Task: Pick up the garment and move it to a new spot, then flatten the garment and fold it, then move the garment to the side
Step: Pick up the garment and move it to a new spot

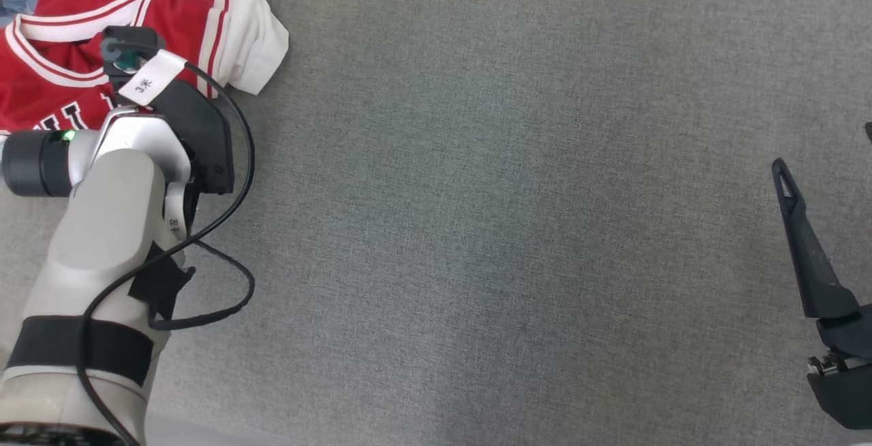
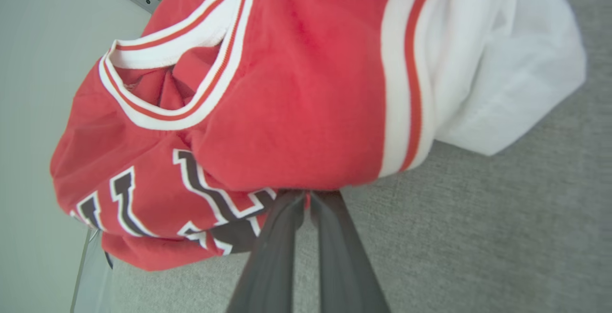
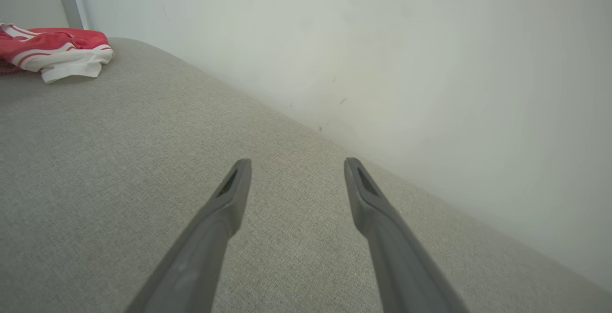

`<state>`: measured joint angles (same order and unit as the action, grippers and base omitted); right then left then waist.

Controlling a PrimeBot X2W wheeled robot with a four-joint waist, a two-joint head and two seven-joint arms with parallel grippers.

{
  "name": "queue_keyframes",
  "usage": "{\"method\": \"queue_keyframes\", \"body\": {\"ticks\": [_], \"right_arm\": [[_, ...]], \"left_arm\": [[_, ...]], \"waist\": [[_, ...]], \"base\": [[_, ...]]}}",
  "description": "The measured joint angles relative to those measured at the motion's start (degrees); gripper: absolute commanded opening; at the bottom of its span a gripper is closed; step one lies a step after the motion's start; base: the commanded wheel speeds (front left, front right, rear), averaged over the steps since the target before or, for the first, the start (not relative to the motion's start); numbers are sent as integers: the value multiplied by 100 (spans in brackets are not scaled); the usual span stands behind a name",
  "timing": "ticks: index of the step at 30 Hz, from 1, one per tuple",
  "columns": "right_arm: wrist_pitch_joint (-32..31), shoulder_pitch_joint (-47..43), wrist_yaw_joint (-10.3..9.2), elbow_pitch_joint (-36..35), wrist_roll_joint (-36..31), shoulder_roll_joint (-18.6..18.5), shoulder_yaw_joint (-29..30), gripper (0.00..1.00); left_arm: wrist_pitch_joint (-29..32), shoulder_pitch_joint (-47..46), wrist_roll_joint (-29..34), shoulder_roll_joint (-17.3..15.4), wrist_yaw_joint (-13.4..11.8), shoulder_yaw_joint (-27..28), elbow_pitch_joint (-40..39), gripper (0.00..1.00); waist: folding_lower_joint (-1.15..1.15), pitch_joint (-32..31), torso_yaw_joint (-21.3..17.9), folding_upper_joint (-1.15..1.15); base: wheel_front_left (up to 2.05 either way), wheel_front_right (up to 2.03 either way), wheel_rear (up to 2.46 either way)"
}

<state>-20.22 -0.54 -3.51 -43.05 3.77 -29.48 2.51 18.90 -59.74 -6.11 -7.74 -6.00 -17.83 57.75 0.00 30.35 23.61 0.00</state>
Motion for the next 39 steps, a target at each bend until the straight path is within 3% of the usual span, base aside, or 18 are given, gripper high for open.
{"method": "queue_keyframes", "body": {"ticks": [8,27,35,39], "right_arm": [[116,115,-7,404,212,163,-114,100],[950,554,-59,1705,616,993,-772,100],[1225,580,-59,2060,678,1368,-1205,100],[1298,480,-63,2046,678,1424,-1249,100]], "left_arm": [[-491,-184,-279,401,-1,116,74,0],[-1162,-411,-140,512,7,-153,179,0],[-1198,-115,-175,570,307,-350,260,0],[-1198,12,-204,603,508,-497,170,0]], "waist": [[0,-279,97,0],[-1,-1638,32,0],[-2,-2291,-328,-1],[-2,-2484,-736,-1]], "base": [[0,0,0],[0,0,0],[0,0,0],[0,0,0]]}}
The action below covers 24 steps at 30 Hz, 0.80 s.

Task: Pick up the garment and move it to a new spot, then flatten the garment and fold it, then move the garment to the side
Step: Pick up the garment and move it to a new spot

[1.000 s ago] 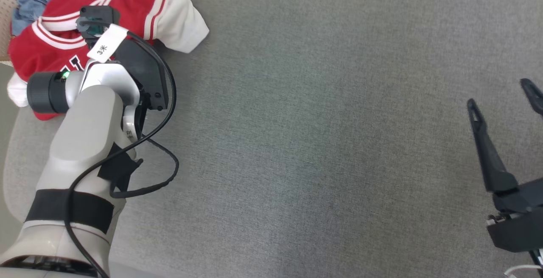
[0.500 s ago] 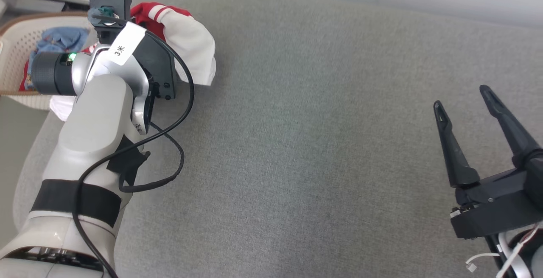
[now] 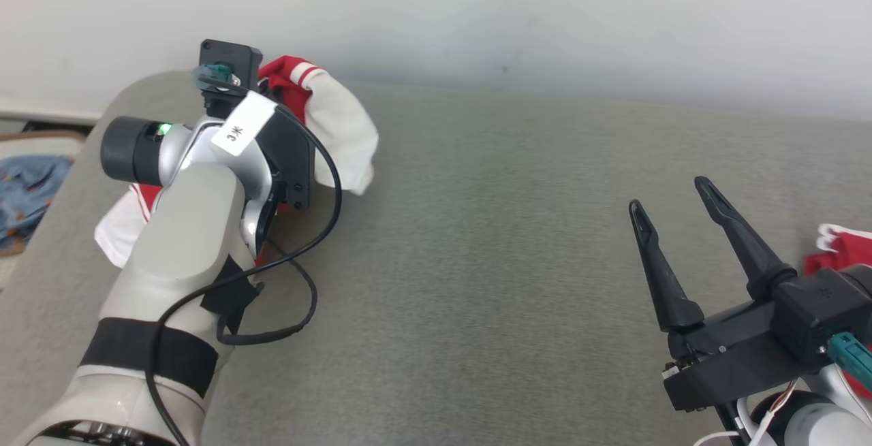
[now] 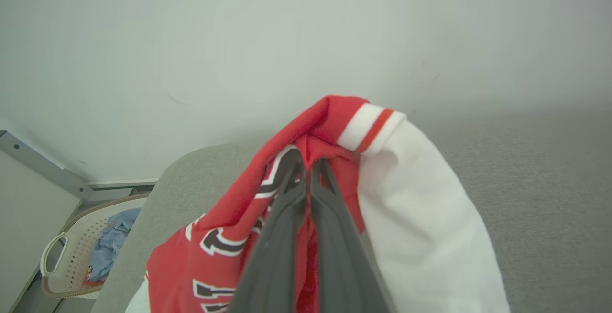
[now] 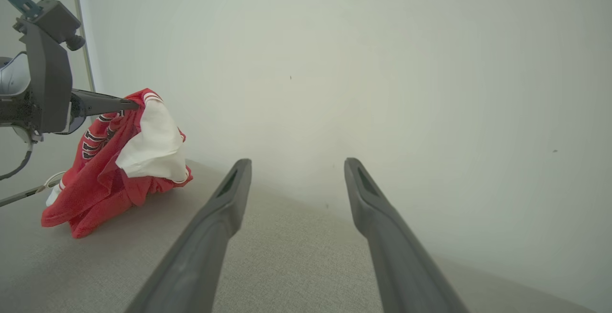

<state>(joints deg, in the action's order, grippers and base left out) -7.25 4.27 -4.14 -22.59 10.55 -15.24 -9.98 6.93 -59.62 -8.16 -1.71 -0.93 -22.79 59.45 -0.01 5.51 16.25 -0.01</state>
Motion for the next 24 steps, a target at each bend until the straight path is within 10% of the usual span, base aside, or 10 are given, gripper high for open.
{"method": "queue_keyframes", "body": {"ticks": [24], "right_arm": [[312,-94,-40,65,3,88,-11,100]], "left_arm": [[311,691,-899,2,-12,-1603,-2054,0]], "waist": [[1,-148,-2097,0]], "base": [[0,0,0]]}}
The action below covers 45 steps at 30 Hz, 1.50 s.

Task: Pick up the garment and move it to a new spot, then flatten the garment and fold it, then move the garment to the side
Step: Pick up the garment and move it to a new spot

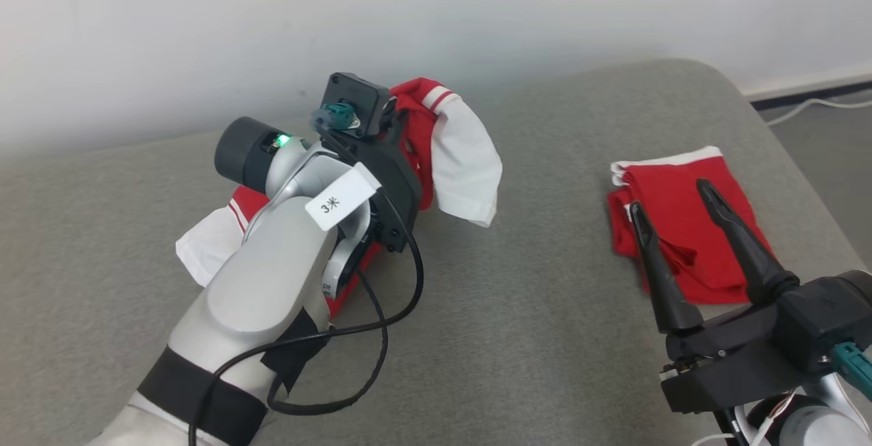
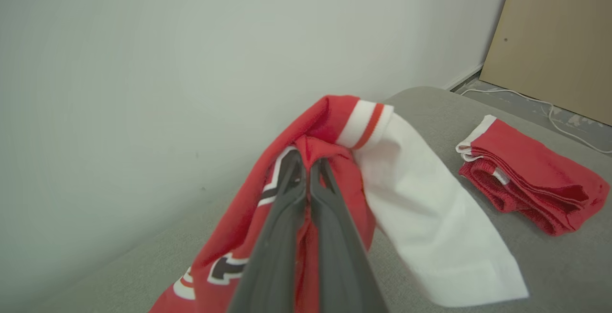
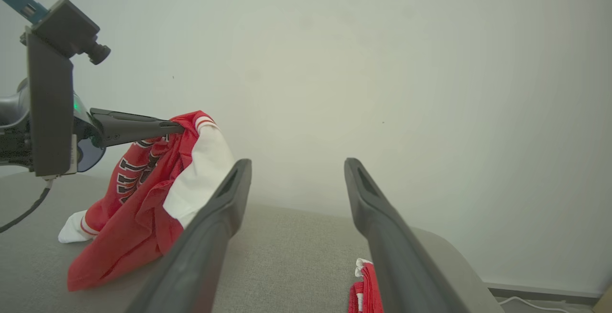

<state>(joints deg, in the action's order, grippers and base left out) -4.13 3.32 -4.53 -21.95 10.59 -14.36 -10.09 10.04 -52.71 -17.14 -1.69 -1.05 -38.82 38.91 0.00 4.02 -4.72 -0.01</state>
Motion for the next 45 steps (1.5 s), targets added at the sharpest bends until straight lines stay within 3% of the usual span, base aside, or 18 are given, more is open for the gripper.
{"method": "queue_keyframes", "body": {"ticks": [2,3,4,5,18,26,32,39,45], "right_arm": [[20,-3,-1,-10,1,-1,46,100],[41,-9,-1,-21,3,-4,86,100],[68,-18,-1,-34,3,-11,121,100],[70,-20,-4,-37,3,-12,151,100],[263,-25,-51,48,46,-11,378,100],[341,-79,-59,325,151,-1,499,100],[583,-80,-102,678,281,198,576,100],[839,-246,-153,1026,536,409,778,100],[1078,-296,-158,1335,656,641,822,100]], "left_arm": [[76,-2,-76,-3,-54,-122,-47,0],[130,-4,-119,-1,-54,-185,-56,40],[163,-8,-144,1,-68,-249,-56,93],[180,-13,-152,10,-108,-289,-51,100],[129,-58,-199,-45,-307,-91,241,100],[-213,697,-274,-555,-481,254,138,100],[-980,1710,-311,-1015,-598,695,-556,100],[-1883,3053,-569,-1243,-608,1299,-1672,100],[-2446,4170,-541,-1125,-608,2113,-2504,100]], "waist": [[0,37,-135,0],[0,62,-192,0],[0,96,-233,0],[0,135,-263,0],[1,397,-50,1],[1,373,298,1],[0,183,603,1],[-1,-77,862,1],[-1,-268,1022,0]], "base": [[0,0,0],[0,0,0],[0,0,0],[0,0,0],[0,0,0],[0,0,0],[0,0,0],[0,0,0],[0,0,0]]}}
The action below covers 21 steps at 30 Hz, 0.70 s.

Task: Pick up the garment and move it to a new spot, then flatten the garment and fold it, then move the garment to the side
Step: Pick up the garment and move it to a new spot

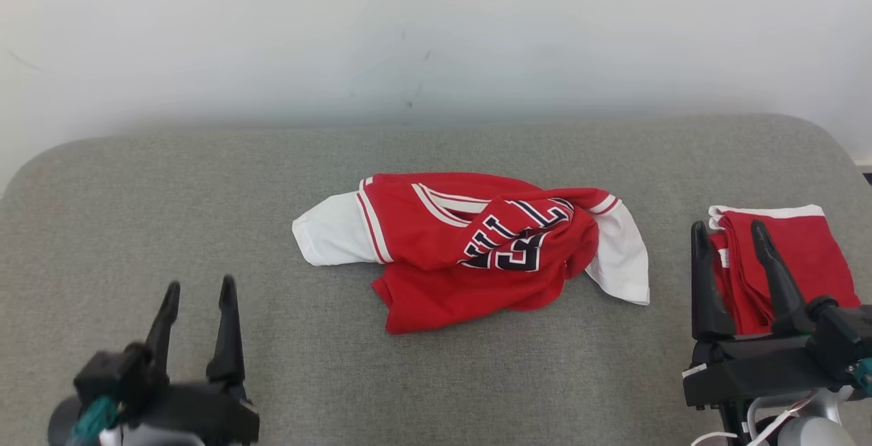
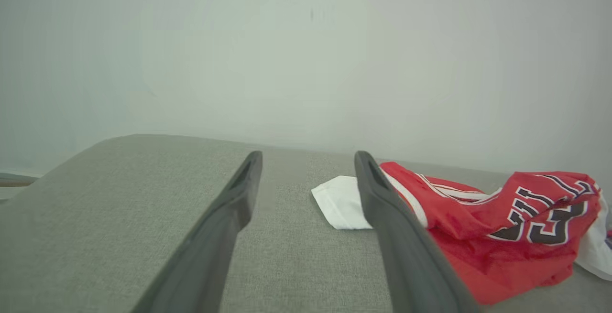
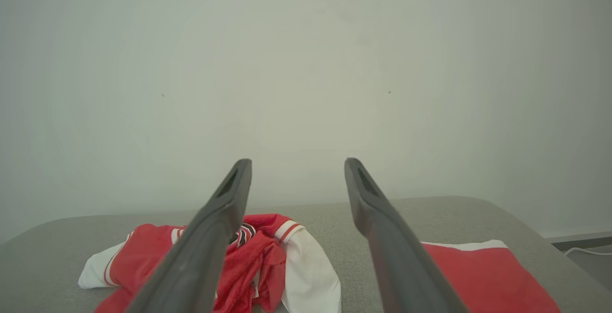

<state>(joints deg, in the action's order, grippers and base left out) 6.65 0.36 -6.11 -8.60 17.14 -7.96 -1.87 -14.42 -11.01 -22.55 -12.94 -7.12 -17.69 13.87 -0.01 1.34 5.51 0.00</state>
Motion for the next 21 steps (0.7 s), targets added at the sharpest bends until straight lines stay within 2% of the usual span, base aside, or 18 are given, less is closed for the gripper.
{"method": "queue_keyframes", "body": {"ticks": [3,11,21], "right_arm": [[88,-1,-1,85,40,82,1,100],[247,-1,-1,583,143,159,1,100],[379,9,3,902,226,200,9,100]], "left_arm": [[0,517,30,108,0,179,-435,100],[0,1110,366,93,0,80,-1276,100],[0,1490,664,153,0,159,-1779,100]], "waist": [[0,-64,41,0],[0,-109,54,0],[1,-87,-29,0]], "base": [[0,0,0],[0,0,0],[0,0,0]]}}
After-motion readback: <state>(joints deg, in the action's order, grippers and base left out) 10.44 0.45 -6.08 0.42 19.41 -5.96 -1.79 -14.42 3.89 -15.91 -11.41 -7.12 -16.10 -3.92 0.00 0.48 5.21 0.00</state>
